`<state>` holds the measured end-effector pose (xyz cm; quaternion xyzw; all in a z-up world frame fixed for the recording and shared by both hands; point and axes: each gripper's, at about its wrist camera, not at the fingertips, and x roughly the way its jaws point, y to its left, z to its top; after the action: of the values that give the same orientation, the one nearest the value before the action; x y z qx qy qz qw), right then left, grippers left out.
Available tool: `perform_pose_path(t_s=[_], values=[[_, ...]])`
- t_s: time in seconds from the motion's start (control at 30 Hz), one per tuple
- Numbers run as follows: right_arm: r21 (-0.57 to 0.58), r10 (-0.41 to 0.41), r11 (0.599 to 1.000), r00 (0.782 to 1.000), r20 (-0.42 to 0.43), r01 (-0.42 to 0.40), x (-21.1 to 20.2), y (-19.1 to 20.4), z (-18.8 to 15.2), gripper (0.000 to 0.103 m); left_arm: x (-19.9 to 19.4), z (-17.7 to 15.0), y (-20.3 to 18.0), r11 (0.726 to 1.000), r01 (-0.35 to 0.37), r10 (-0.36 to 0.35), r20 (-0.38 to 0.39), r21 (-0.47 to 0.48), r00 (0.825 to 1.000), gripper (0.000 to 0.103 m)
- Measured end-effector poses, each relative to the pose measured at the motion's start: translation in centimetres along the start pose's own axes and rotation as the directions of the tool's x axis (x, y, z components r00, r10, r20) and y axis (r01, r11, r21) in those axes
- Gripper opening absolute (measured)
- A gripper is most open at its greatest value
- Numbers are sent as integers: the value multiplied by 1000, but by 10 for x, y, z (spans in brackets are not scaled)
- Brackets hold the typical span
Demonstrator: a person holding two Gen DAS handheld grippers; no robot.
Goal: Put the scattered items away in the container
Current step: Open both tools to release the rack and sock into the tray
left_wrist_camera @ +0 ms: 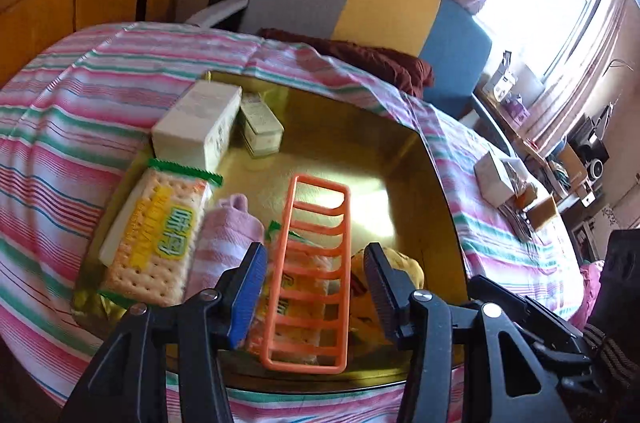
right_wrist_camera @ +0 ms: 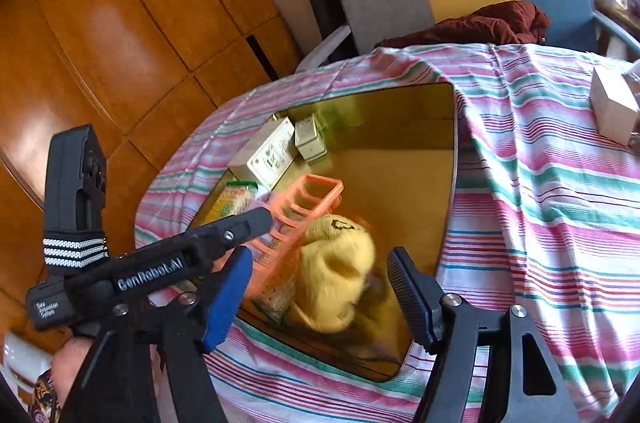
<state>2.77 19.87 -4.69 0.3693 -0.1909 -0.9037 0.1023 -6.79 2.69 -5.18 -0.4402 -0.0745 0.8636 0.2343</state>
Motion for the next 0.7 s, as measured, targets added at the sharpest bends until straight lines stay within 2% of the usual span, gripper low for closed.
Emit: perform_pose_path(t_s=[0.07,0.2,0.3,0.4,0.53,0.67,0.7], values=[[7,-16,1000,1000,18,16,-4,-2,0,69,-3,1,0,1000,-20,20,15,2,1000,51],[-16,-52,999,998,24,52,-4,-4,2,41,-7,3,7,998,-55,57,35,-37,998,49],[-50,-77,996,997,9,77,1,-1,4,31,-13,1,12,996,-66,70,55,-64,996,49],[-105,-97,990,995,-18,95,8,6,4,27,-21,0,15,995,-73,78,75,-69,994,49],[-192,-162,972,979,-124,136,33,20,6,27,-24,-3,15,996,-71,75,68,-57,995,49],[-189,-165,973,969,-181,130,49,21,7,27,-23,-4,14,997,-56,59,61,-56,996,49],[-177,-133,979,973,-188,99,50,21,7,27,-22,-5,13,997,-51,54,55,-55,997,49]])
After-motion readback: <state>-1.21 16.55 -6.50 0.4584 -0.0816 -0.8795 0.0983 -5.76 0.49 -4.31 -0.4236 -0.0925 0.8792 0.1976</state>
